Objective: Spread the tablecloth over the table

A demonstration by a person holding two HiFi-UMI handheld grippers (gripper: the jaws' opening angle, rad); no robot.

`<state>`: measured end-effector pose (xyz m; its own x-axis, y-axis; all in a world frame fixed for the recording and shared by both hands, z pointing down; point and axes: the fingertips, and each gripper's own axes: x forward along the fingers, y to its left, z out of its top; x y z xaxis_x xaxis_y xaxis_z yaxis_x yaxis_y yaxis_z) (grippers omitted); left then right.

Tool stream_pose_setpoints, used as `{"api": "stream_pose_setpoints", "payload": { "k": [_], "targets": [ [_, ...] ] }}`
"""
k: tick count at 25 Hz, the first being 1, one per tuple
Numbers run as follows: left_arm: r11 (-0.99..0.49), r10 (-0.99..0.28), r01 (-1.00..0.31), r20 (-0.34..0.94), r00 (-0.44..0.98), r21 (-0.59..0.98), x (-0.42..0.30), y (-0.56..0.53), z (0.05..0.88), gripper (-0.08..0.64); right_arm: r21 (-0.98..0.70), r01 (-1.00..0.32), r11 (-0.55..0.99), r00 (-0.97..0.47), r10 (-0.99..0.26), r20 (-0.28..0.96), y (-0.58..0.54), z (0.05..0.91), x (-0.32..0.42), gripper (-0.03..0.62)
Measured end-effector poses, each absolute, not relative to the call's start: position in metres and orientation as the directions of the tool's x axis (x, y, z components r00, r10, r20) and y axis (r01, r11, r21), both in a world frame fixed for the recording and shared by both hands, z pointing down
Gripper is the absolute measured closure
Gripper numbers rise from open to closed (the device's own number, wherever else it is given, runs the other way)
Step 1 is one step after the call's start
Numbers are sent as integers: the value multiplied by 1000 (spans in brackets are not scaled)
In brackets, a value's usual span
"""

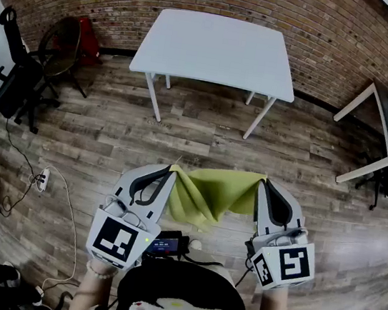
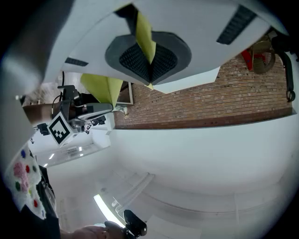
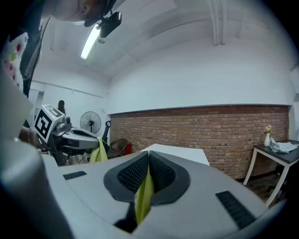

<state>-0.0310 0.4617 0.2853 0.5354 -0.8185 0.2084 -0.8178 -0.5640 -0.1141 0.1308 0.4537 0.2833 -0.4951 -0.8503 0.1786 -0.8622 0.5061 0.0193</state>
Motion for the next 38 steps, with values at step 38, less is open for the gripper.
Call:
{"api": "stream_pose_setpoints", "payload": {
  "k": [38],
  "targets": [
    [-497, -868, -826, 135, 479, -267, 16, 440, 267, 543, -24, -829, 559, -559, -825, 78, 434, 274, 176, 558]
  ]
}}
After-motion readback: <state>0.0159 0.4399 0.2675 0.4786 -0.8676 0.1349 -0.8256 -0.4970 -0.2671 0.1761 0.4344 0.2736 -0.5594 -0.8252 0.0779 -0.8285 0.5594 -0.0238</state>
